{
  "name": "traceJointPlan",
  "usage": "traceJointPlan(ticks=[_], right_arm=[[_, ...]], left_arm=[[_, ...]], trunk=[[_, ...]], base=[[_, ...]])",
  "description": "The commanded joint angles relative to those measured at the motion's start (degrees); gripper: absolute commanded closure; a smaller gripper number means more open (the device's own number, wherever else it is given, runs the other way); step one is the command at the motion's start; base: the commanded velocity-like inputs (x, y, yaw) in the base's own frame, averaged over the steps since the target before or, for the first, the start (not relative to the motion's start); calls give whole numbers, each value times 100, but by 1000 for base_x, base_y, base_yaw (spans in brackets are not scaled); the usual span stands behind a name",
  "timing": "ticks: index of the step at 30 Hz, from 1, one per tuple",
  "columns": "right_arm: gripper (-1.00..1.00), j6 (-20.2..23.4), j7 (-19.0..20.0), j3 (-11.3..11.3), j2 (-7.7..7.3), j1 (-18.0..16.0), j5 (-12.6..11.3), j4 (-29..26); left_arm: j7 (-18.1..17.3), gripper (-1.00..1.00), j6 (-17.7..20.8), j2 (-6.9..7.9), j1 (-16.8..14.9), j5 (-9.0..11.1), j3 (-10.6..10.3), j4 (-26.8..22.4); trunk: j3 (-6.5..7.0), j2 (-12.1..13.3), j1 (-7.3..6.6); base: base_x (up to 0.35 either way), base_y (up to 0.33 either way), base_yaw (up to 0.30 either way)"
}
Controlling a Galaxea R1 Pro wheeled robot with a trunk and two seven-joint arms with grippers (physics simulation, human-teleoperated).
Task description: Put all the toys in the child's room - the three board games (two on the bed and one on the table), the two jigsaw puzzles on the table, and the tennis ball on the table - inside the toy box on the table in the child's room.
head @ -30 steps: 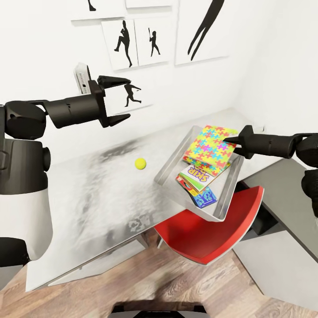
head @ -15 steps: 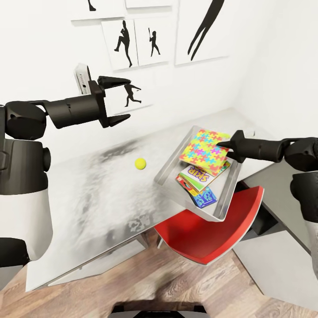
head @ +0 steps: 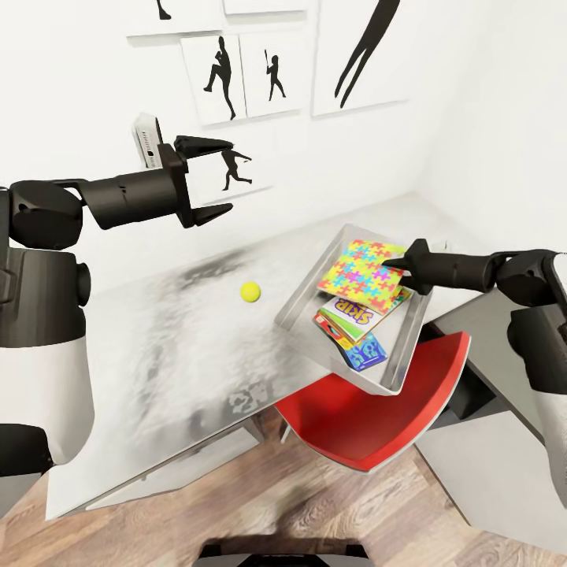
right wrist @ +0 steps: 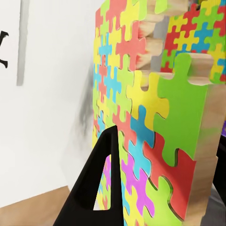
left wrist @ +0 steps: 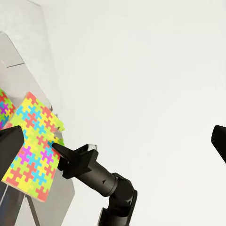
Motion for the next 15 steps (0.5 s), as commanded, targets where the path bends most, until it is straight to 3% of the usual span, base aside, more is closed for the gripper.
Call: traceJointPlan(ticks=[1,15], right_arm=[[100,8,-47,3,-3,-8,-41,0],[100,16,-30,12,13,-36,-35,329]], left_arm=[[52,-100,-4,2,-7,50,0,-1],[56,-100,-4,-4,-7,50,0,-1]], trunk=[[-9,-10,3],[-9,-10,3]], base=[[0,0,0],[0,0,0]])
